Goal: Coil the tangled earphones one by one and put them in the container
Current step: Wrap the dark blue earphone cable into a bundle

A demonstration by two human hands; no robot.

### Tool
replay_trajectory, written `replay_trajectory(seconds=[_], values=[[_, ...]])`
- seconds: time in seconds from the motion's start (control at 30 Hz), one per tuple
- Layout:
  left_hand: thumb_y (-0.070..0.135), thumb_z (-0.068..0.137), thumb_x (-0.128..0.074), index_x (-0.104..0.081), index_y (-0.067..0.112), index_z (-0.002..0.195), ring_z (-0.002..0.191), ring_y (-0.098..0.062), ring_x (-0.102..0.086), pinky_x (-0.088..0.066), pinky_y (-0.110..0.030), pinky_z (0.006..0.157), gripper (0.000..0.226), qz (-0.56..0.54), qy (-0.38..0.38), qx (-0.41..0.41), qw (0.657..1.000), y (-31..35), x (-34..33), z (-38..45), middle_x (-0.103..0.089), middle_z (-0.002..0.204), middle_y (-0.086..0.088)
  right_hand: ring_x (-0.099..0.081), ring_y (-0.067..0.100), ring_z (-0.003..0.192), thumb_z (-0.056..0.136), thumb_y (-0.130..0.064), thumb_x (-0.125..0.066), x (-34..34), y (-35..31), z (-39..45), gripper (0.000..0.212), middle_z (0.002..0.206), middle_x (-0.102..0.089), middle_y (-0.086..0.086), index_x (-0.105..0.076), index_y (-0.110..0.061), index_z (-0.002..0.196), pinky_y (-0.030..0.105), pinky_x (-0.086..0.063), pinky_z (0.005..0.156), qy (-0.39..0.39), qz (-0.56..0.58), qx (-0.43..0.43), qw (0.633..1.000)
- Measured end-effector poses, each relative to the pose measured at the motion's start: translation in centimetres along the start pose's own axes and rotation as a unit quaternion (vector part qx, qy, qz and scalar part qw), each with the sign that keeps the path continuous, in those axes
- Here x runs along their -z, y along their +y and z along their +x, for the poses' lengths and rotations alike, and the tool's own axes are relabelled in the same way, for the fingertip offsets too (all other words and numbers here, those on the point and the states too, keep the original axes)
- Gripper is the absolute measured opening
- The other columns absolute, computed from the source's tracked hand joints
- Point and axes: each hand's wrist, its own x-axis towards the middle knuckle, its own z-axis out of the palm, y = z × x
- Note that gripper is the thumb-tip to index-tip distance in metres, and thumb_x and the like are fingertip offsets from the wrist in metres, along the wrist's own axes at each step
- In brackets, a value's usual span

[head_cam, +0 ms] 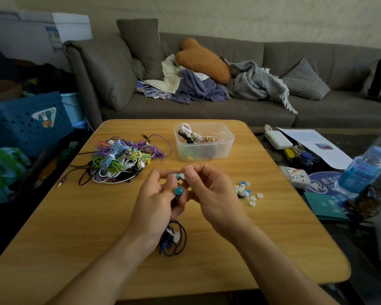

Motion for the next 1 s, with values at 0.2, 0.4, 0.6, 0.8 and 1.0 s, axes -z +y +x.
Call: replay_trajectory(seconds=[0.2, 0.4, 0.6, 0.8, 1.0], values=[[0.009, 0.103, -0.038, -0.048, 0.000, 0.100, 0.039, -0.014, -0.029, -0.021, -0.025, 0.043, 0.013, -0.045, -0.008, 0.023, 0.999, 0.1, -0.1, -0.3, -0.047, 0.053, -0.006, -0.050, 0.014, 0.055, 0.095, -0.025, -0.058, 0.1, 0.2, 0.0, 0.020, 0.061, -0.061, 0.007, -0.063, -0.006, 0.096, 0.022, -0.041, 0.055, 0.003, -0.031, 0.023, 0.999], [-0.017, 0.081, -0.026, -0.039, 0.011, 0.074, 0.036, -0.013, -0.024, -0.020, -0.024, 0.043, 0.032, -0.124, -0.027, 0.095, 0.987, 0.4, -0.2, -0.7, -0.044, 0.053, -0.007, -0.049, 0.012, 0.059, 0.095, -0.016, -0.060, 0.6, 0.0, 0.1, 0.013, 0.072, -0.065, -0.004, -0.066, -0.006, 0.092, 0.022, -0.042, 0.054, 0.000, -0.053, 0.045, 0.998], [-0.016, 0.080, -0.025, -0.038, 0.012, 0.073, 0.035, -0.013, -0.024, -0.021, -0.025, 0.042, 0.031, -0.143, -0.038, 0.118, 0.982, 0.6, -0.1, -0.9, -0.043, 0.054, -0.007, -0.055, 0.009, 0.063, 0.093, -0.013, -0.063, 0.9, -0.4, 0.1, 0.007, 0.080, -0.069, -0.007, -0.068, -0.011, 0.090, 0.026, -0.046, 0.057, -0.017, -0.082, 0.068, 0.994], [-0.017, 0.082, -0.024, -0.039, 0.010, 0.077, 0.036, -0.013, -0.026, -0.019, -0.026, 0.044, 0.032, -0.117, -0.021, 0.102, 0.988, 0.6, -0.1, -0.7, -0.045, 0.054, -0.008, -0.059, 0.016, 0.065, 0.089, -0.019, -0.063, 1.1, -0.5, 0.1, 0.011, 0.076, -0.068, -0.001, -0.068, -0.010, 0.089, 0.032, -0.052, 0.062, -0.017, -0.071, 0.065, 0.995], [0.000, 0.102, -0.034, -0.044, 0.004, 0.090, 0.038, -0.013, -0.028, -0.024, -0.023, 0.041, 0.016, -0.012, -0.015, 0.041, 0.999, 0.4, -0.6, -1.3, -0.049, 0.052, -0.009, -0.062, 0.021, 0.070, 0.089, -0.024, -0.062, 1.0, -0.3, 0.0, 0.012, 0.075, -0.067, 0.006, -0.066, -0.013, 0.088, 0.041, -0.055, 0.075, -0.013, -0.060, 0.036, 0.997]])
